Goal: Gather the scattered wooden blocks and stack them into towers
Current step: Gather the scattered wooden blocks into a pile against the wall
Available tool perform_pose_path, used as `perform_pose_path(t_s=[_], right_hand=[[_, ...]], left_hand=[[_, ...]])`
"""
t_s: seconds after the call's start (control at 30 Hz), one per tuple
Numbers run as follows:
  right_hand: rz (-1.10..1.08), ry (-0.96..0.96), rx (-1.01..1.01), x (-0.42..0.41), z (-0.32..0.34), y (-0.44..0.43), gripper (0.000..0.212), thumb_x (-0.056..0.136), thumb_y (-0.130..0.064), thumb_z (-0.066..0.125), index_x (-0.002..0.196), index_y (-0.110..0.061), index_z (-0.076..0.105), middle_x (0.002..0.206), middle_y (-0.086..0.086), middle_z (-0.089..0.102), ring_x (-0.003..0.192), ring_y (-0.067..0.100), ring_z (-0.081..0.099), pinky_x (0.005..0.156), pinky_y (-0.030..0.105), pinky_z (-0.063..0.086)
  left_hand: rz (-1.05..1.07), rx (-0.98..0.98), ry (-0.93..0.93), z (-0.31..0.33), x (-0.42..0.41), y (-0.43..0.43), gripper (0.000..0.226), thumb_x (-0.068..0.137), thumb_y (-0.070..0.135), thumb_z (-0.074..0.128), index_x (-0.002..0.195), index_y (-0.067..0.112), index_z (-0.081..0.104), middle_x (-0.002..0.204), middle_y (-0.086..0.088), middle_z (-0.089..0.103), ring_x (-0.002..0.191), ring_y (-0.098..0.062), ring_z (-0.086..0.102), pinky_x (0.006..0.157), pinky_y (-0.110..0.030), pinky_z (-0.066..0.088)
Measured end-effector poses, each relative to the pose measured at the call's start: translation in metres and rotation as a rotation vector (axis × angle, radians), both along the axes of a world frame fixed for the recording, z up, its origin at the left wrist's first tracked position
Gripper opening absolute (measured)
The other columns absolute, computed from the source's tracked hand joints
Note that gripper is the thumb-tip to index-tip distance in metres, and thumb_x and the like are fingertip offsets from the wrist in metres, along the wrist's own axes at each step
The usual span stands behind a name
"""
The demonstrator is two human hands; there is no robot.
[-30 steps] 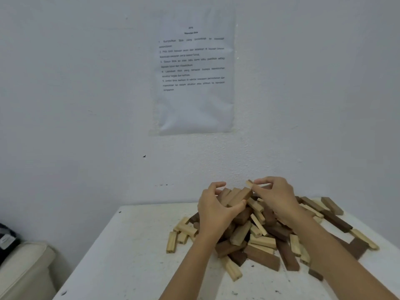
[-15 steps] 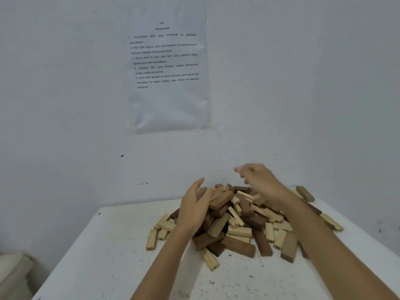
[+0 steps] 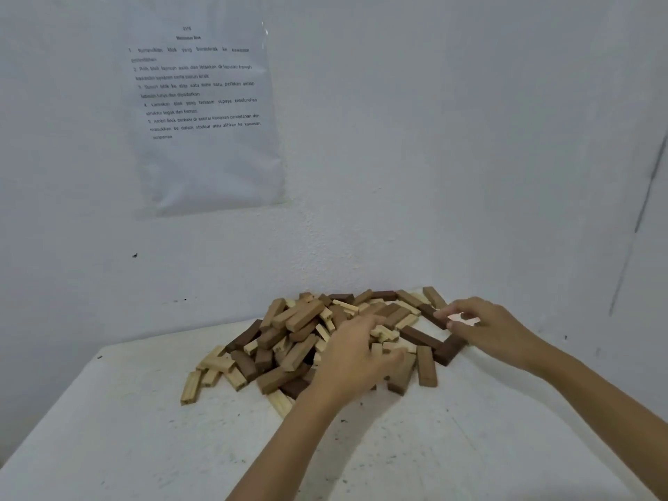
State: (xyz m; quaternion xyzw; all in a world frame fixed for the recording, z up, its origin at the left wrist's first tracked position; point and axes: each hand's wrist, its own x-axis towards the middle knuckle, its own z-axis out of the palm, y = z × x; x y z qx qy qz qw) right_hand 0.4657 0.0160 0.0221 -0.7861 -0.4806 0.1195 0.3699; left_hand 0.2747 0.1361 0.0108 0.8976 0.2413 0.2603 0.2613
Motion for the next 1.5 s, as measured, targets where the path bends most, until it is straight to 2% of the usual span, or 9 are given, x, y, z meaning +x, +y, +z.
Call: perform_pose_path(t_s=[0.1,0.23,0.37,0.43,0.7,0.87,1.03,1.3,1.5], right_hand=[[-0.017,-0.062,-0.015,0.010,-0.021,0.000,0.030,0.092,-0.011,0.058,0.115,-0.029,0.063,0.126,0.004,0.053,0.119,0.017,0.047,0.093,0.023,0.031],[-0.022,-0.032,-0.113,0.014,-0.037,-0.001,0.046,0.092,-0.001,0.047,0.132,-0.022,0.055,0.126,0.006,0.048,0.120,0.022,0.045,0.087,0.023,0.031],[0.023,-0.171,-0.118,0.013,-0.052,-0.004,0.043,0.088,-0.004,0.054,0.126,-0.024,0.057,0.126,-0.003,0.053,0.123,0.016,0.046,0.101,0.025,0.035],[0.010,-0.180,-0.093,0.011,-0.052,-0.004,0.035,0.086,-0.008,0.057,0.113,-0.031,0.058,0.117,-0.003,0.058,0.115,0.017,0.050,0.098,0.029,0.040],[0.070,-0.161,-0.171,0.004,-0.043,-0.008,0.052,0.080,-0.019,0.063,0.128,-0.030,0.044,0.119,-0.005,0.045,0.117,0.015,0.037,0.097,0.030,0.039],[0.109,-0.067,-0.179,0.004,-0.040,-0.014,0.067,0.077,-0.029,0.071,0.133,-0.041,0.034,0.118,-0.009,0.042,0.120,0.012,0.036,0.097,0.027,0.035],[0.126,-0.058,-0.207,0.001,-0.040,-0.019,0.086,0.074,-0.042,0.075,0.139,-0.057,0.021,0.126,-0.009,0.039,0.122,0.016,0.029,0.102,0.033,0.029],[0.231,-0.158,-0.212,-0.004,-0.039,-0.025,0.054,0.076,-0.046,0.072,0.120,-0.056,0.044,0.114,-0.017,0.040,0.114,0.008,0.031,0.093,0.027,0.025],[0.228,-0.306,-0.215,-0.011,-0.039,-0.025,0.050,0.081,-0.045,0.065,0.125,-0.055,0.044,0.108,-0.012,0.040,0.105,0.007,0.033,0.095,0.029,0.028]], left_hand=[[0.049,0.148,0.225,-0.011,0.015,-0.011,0.072,0.085,0.051,0.060,0.144,0.018,0.036,0.141,0.003,0.044,0.132,-0.015,0.035,0.110,-0.030,0.029],[0.098,0.279,0.296,-0.024,0.021,-0.013,0.068,0.087,0.054,0.055,0.141,0.015,0.038,0.137,0.001,0.047,0.129,-0.017,0.037,0.105,-0.029,0.029],[0.123,0.346,0.267,-0.033,0.021,-0.010,0.060,0.092,0.053,0.048,0.140,0.018,0.040,0.134,0.005,0.051,0.134,-0.012,0.031,0.105,-0.026,0.023],[0.116,0.356,0.261,-0.036,0.020,-0.009,0.060,0.093,0.052,0.046,0.142,0.020,0.038,0.137,0.008,0.050,0.137,-0.009,0.027,0.108,-0.026,0.018],[0.059,0.240,0.106,-0.039,0.014,-0.012,0.048,0.090,0.042,0.057,0.134,0.027,0.047,0.115,0.011,0.059,0.114,-0.007,0.049,0.098,-0.021,0.031],[0.083,0.199,0.115,-0.043,0.010,-0.013,0.064,0.087,0.047,0.058,0.143,0.031,0.032,0.133,0.015,0.043,0.126,-0.005,0.033,0.096,-0.016,0.015],[0.123,0.121,0.120,-0.043,0.013,-0.011,0.063,0.083,0.045,0.063,0.139,0.031,0.035,0.116,0.009,0.052,0.116,-0.010,0.043,0.095,-0.024,0.017],[0.156,0.156,0.097,-0.038,0.010,-0.017,0.073,0.074,0.043,0.072,0.135,0.032,0.035,0.099,0.008,0.058,0.105,-0.010,0.051,0.092,-0.026,0.019],[0.119,0.116,-0.011,-0.039,0.004,-0.015,0.082,0.066,0.035,0.076,0.138,0.030,0.036,0.099,0.004,0.057,0.095,-0.011,0.054,0.084,-0.030,0.047]])
